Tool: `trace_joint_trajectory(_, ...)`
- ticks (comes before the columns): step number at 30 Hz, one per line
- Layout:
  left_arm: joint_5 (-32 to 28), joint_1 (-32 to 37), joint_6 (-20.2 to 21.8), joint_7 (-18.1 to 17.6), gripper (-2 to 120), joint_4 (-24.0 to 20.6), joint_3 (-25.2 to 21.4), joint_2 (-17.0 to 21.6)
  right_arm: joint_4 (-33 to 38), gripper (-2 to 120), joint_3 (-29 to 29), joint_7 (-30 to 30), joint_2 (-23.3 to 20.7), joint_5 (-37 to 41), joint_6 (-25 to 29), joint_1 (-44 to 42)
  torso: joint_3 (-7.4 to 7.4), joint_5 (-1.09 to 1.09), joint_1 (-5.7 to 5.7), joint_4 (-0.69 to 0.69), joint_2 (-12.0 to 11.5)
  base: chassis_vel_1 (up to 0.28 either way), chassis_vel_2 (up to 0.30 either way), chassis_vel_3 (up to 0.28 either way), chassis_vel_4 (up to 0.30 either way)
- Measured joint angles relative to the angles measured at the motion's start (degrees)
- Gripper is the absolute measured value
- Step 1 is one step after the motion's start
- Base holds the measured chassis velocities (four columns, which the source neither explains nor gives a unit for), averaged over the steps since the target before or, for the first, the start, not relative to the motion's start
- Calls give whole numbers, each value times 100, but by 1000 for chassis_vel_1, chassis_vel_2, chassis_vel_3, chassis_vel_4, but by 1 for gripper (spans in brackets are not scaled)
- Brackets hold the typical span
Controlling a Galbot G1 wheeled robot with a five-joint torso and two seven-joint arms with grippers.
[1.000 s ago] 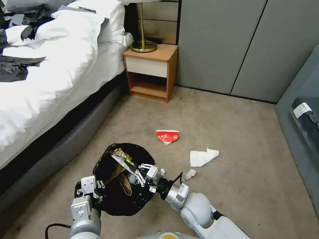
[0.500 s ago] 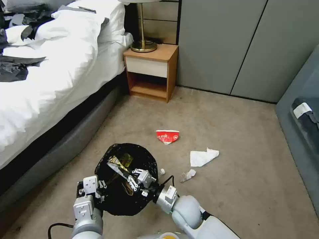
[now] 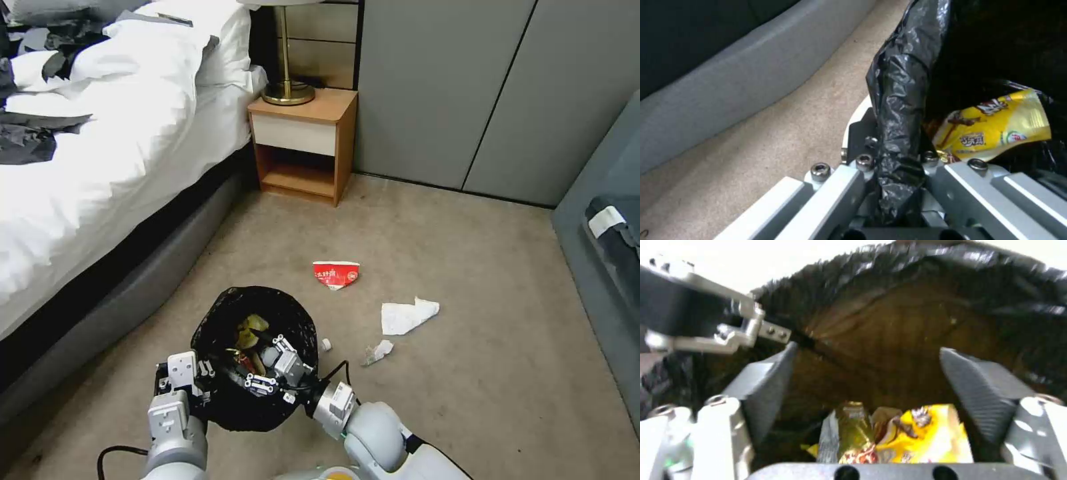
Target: Pick up the trash bin, then pick up the garbage from the floor and place it into the trash bin.
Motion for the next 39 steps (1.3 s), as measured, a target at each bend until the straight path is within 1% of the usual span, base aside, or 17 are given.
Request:
trace_joint_trajectory(1, 0, 0, 0, 0, 1, 0, 0, 0, 0, 82, 0, 0, 0, 0, 0, 0, 0, 0, 0, 0, 0, 0, 0, 0, 0)
trace_joint_trajectory(3, 0, 5, 2, 1, 1, -4, -17, 16, 184, 92, 52, 16, -48, -2, 2, -40, 0, 0, 0, 0, 0, 0, 0, 0, 0)
trace_joint_trajectory(4, 0, 5, 2, 1, 1, -4, -17, 16, 184, 92, 52, 16, -48, -2, 2, -40, 0, 0, 0, 0, 0, 0, 0, 0, 0)
trace_joint_trajectory(5, -1, 7, 4, 1, 1, -4, -35, 30, 349, 98, 113, 17, -100, -3, 2, -73, 0, 0, 0, 0, 0, 0, 0, 0, 0)
trace_joint_trajectory(7, -3, 8, 6, 1, 1, -5, -45, 42, 481, 99, 176, 18, -143, -3, 2, -96, 0, 0, 0, 0, 0, 0, 0, 0, 0)
trace_joint_trajectory(10, -6, 10, 10, 1, 1, -2, -56, 62, 986, 100, 464, 34, -349, 61, -2, -181, 0, 0, 0, 0, 0, 0, 0, 0, 0)
trace_joint_trajectory(11, -6, 10, 10, 1, 1, -2, -56, 62, 986, 100, 464, 34, -349, 61, -2, -181, 0, 0, 0, 0, 0, 0, 0, 0, 0)
trace_joint_trajectory(14, -17, 8, 13, 2, 1, 23, -79, 75, 1689, 100, 914, 175, -558, 127, 5, -400, 0, 0, 0, -1, 0, 0, 0, 0, 0)
trace_joint_trajectory(16, -22, 7, 13, 2, 1, 29, -88, 84, 1869, 100, 1021, 242, -579, 131, 5, -479, 0, 0, 0, 1, 0, 0, 0, 0, 0)
trace_joint_trajectory(17, -38, 10, 13, 2, 1, 34, -114, 110, 2264, 100, 1291, 419, -592, 114, -23, -696, 0, 1, 0, 0, 0, 0, 0, 0, 0)
trace_joint_trajectory(19, -50, 13, 13, 2, 1, 35, -128, 122, 2467, 100, 1458, 531, -574, 72, -50, -827, 0, -1, 0, 0, 0, 0, 0, 0, 0)
trace_joint_trajectory(22, -119, 15, -2, 2, 1, 36, -179, 166, 3043, 100, 2301, 946, -290, -275, 7, -1539, 0, 0, 0, -1, 0, 0, 0, 0, 0)
trace_joint_trajectory(26, -154, 15, -20, 1, 1, 34, -185, 172, 3128, 100, 2547, 1180, -190, -388, 117, -1882, 0, 0, 0, -2, 0, 0, 0, 0, 0)
trace_joint_trajectory(27, -190, 10, -49, 1, 1, 30, -192, 176, 3122, 100, 2726, 1376, -95, -436, 255, -2169, 0, 0, 0, -1, 0, 0, 0, 0, 0)
trace_joint_trajectory(29, -242, -6, -106, -5, 1, 23, -210, 185, 2900, 100, 2950, 1462, 41, -502, 546, -2463, 0, 0, 0, -1, 0, 0, 0, 0, 0)
trace_joint_trajectory(32, -282, -14, -122, -15, 1, 12, -214, 194, 2675, 100, 3032, 1485, 92, -523, 729, -2620, 0, 0, 0, -1, 0, 0, 0, 0, 0)
trace_joint_trajectory(39, -298, 24, -123, -24, 1, -68, -226, 184, 2351, 100, 3087, 1499, 183, -420, 765, -2612, 0, 0, 0, 0, 0, 0, 0, 0, 0)
